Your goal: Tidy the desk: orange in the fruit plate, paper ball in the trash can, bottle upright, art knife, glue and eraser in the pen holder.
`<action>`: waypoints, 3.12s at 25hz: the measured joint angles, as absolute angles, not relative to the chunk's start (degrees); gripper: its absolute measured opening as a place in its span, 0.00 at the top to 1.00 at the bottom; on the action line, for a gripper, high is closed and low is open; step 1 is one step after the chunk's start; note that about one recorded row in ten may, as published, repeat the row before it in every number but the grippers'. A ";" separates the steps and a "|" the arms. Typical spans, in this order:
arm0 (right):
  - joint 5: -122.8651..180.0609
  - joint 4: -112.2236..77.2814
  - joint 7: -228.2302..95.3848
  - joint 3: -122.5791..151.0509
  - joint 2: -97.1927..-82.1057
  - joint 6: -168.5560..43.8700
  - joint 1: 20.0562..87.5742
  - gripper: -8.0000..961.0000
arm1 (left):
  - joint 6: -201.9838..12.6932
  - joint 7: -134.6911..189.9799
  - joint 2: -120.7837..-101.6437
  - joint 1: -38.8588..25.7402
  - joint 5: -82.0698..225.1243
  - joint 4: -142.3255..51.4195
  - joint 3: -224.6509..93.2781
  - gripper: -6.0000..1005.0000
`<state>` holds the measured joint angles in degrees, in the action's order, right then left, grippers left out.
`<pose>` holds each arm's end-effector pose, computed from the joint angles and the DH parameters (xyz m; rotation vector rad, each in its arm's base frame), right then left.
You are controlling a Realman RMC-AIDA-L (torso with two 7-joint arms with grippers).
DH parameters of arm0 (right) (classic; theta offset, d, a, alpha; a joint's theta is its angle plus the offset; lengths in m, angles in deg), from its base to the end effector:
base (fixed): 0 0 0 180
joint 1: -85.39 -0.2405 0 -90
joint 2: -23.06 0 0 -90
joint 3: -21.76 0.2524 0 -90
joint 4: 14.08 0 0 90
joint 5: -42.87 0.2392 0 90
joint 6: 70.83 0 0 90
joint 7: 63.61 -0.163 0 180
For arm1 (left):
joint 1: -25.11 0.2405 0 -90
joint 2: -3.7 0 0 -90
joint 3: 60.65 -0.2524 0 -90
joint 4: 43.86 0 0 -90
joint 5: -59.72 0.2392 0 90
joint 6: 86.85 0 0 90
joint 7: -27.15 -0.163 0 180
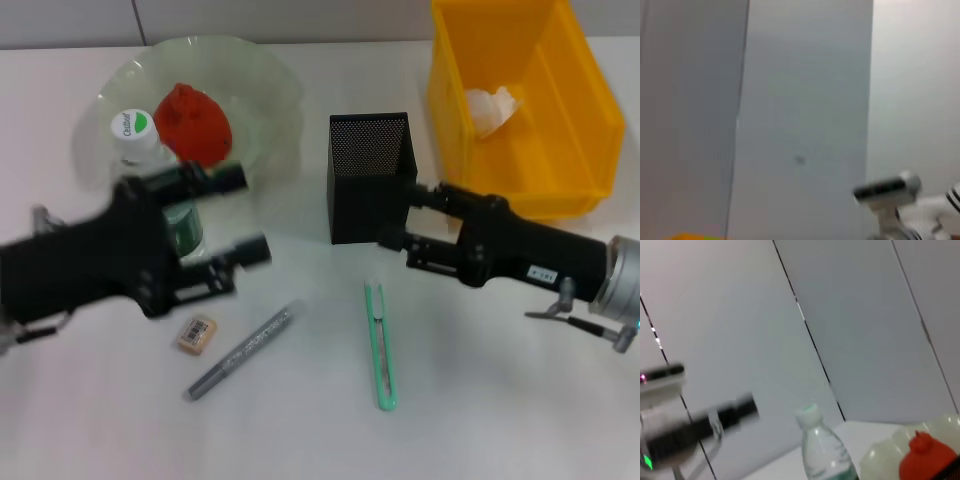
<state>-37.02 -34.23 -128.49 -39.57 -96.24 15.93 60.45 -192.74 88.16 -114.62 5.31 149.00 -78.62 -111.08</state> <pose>0.2638 0.3162 -0.0679 -2.5647 0.7025 1.1184 -0.2554 0.2903 0.0022 -2.6345 -0.2243 -1.2269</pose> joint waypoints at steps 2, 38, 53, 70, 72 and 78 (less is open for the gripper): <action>-36.98 -36.58 -132.01 -38.52 -96.09 16.43 60.70 0.20 | -191.97 86.77 -114.67 4.94 150.95 -76.73 -111.31 0.29; -105.09 -79.08 -217.76 -35.68 -94.89 39.02 30.35 0.20 | -186.56 84.36 -114.68 5.69 153.22 -72.79 -113.49 0.30; -113.52 -55.81 -222.63 -46.58 -96.69 29.34 15.90 0.21 | -185.06 83.25 -114.70 4.84 153.24 -72.89 -113.48 0.30; -102.55 -50.52 -223.30 -58.68 -96.82 21.44 15.78 0.23 | -183.49 81.18 -114.72 6.17 152.98 -72.78 -112.91 0.30; -101.71 -49.32 -223.31 -59.55 -96.82 20.39 15.83 0.23 | -183.49 80.44 -114.74 6.70 152.83 -72.61 -112.10 0.30; -100.11 -48.08 -223.31 -60.91 -96.81 18.85 16.10 0.23 | -183.69 79.40 -114.66 7.00 152.79 -70.69 -110.32 0.30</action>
